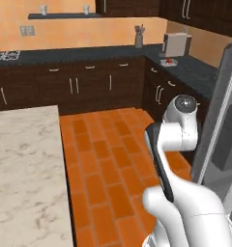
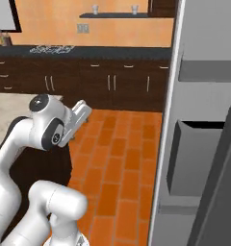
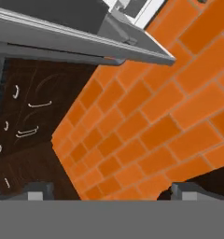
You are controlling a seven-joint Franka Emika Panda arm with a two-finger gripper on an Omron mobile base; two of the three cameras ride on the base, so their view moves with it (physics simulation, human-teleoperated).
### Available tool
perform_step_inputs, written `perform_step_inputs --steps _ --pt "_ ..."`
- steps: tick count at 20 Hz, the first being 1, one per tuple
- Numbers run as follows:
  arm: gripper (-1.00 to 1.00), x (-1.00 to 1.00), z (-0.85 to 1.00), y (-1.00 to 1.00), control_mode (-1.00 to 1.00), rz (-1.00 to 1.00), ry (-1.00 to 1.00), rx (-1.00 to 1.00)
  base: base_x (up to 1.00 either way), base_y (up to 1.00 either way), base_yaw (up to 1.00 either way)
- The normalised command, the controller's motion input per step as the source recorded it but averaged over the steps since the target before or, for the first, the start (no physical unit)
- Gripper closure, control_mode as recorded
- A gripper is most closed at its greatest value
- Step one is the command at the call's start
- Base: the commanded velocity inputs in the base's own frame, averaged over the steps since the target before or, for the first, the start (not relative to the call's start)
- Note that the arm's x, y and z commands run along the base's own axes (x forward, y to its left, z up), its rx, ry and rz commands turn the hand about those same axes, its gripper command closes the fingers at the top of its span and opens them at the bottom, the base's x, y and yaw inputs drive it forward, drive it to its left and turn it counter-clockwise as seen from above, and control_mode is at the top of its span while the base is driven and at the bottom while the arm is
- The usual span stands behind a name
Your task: Take the meat container that has the steak and place it on the second highest rack of the freezer. Then take the vegetable container that has the tomato and carrot and place it on the highest rack of the freezer.
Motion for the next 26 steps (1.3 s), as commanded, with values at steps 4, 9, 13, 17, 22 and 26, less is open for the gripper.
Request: perform_step_inputs --steps 4,9,13,17,22,26 --pt "-1.0 0.0 0.0 0.0 1.0 0.0 0.0 0.0 1.0 0.03 0.17" --pt "-1.0 0.0 0.0 0.0 1.0 0.0 0.0 0.0 1.0 -0.17 0.02" --pt "-1.0 0.0 0.0 0.0 1.0 0.0 0.0 0.0 1.0 -0.25 0.0" --pt "-1.0 0.0 0.0 0.0 1.0 0.0 0.0 0.0 1.0 -0.3 -0.05" --pt "-1.0 0.0 0.0 0.0 1.0 0.0 0.0 0.0 1.0 -0.23 -0.09" --pt "-1.0 0.0 0.0 0.0 1.0 0.0 0.0 0.0 1.0 -0.02 -0.33"
